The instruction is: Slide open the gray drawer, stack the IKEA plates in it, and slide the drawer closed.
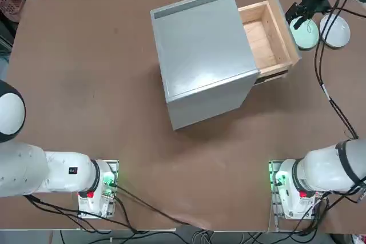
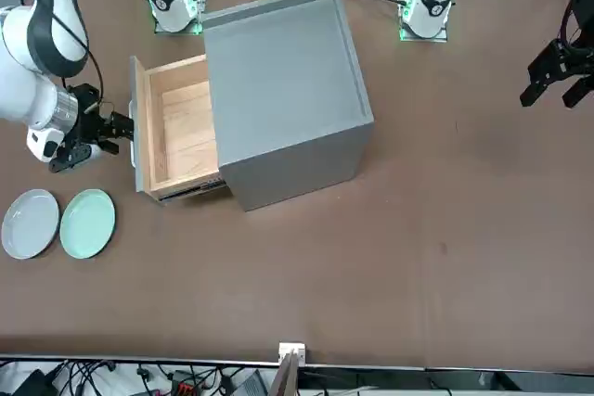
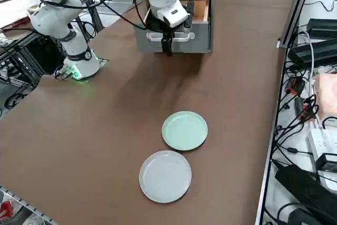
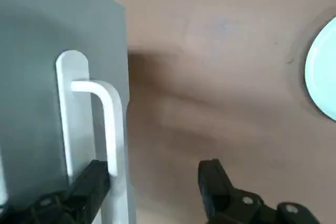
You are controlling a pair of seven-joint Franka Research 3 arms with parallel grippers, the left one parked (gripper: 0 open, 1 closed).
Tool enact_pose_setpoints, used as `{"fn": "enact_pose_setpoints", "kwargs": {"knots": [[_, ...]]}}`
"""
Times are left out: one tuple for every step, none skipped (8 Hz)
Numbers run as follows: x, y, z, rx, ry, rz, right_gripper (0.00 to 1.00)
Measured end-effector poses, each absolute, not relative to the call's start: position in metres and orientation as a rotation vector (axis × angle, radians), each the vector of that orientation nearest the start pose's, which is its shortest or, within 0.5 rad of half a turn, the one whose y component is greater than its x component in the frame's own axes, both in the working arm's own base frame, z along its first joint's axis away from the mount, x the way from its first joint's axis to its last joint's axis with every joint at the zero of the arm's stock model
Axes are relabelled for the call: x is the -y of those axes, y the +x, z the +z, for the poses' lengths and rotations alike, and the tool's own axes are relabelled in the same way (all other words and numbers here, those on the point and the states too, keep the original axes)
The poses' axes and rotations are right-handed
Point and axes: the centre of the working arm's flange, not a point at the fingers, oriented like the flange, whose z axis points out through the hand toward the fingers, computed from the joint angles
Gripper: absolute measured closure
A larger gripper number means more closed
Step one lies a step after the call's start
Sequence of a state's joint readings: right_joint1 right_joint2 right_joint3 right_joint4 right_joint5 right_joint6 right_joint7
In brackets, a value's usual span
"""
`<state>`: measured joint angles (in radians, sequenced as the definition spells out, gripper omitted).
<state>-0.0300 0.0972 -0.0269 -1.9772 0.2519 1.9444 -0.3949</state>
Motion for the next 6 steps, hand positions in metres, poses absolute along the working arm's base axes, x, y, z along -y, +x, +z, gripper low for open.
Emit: {"fn": "enact_pose_setpoints", "kwargs": {"knots": [[0.019, 0.571, 0.425, 0.336, -2.868, 0.116, 0.00], [0.027, 0.578, 0.441, 0.330, -2.868, 0.105, 0.00], [0.036, 0.583, 0.455, 0.316, -2.873, 0.080, 0.00], [0.052, 0.585, 0.464, 0.288, -2.884, 0.056, 0.00], [0.074, 0.586, 0.468, 0.242, -2.899, 0.039, 0.00], [0.101, 0.587, 0.468, 0.180, -2.908, 0.028, 0.00]]}}
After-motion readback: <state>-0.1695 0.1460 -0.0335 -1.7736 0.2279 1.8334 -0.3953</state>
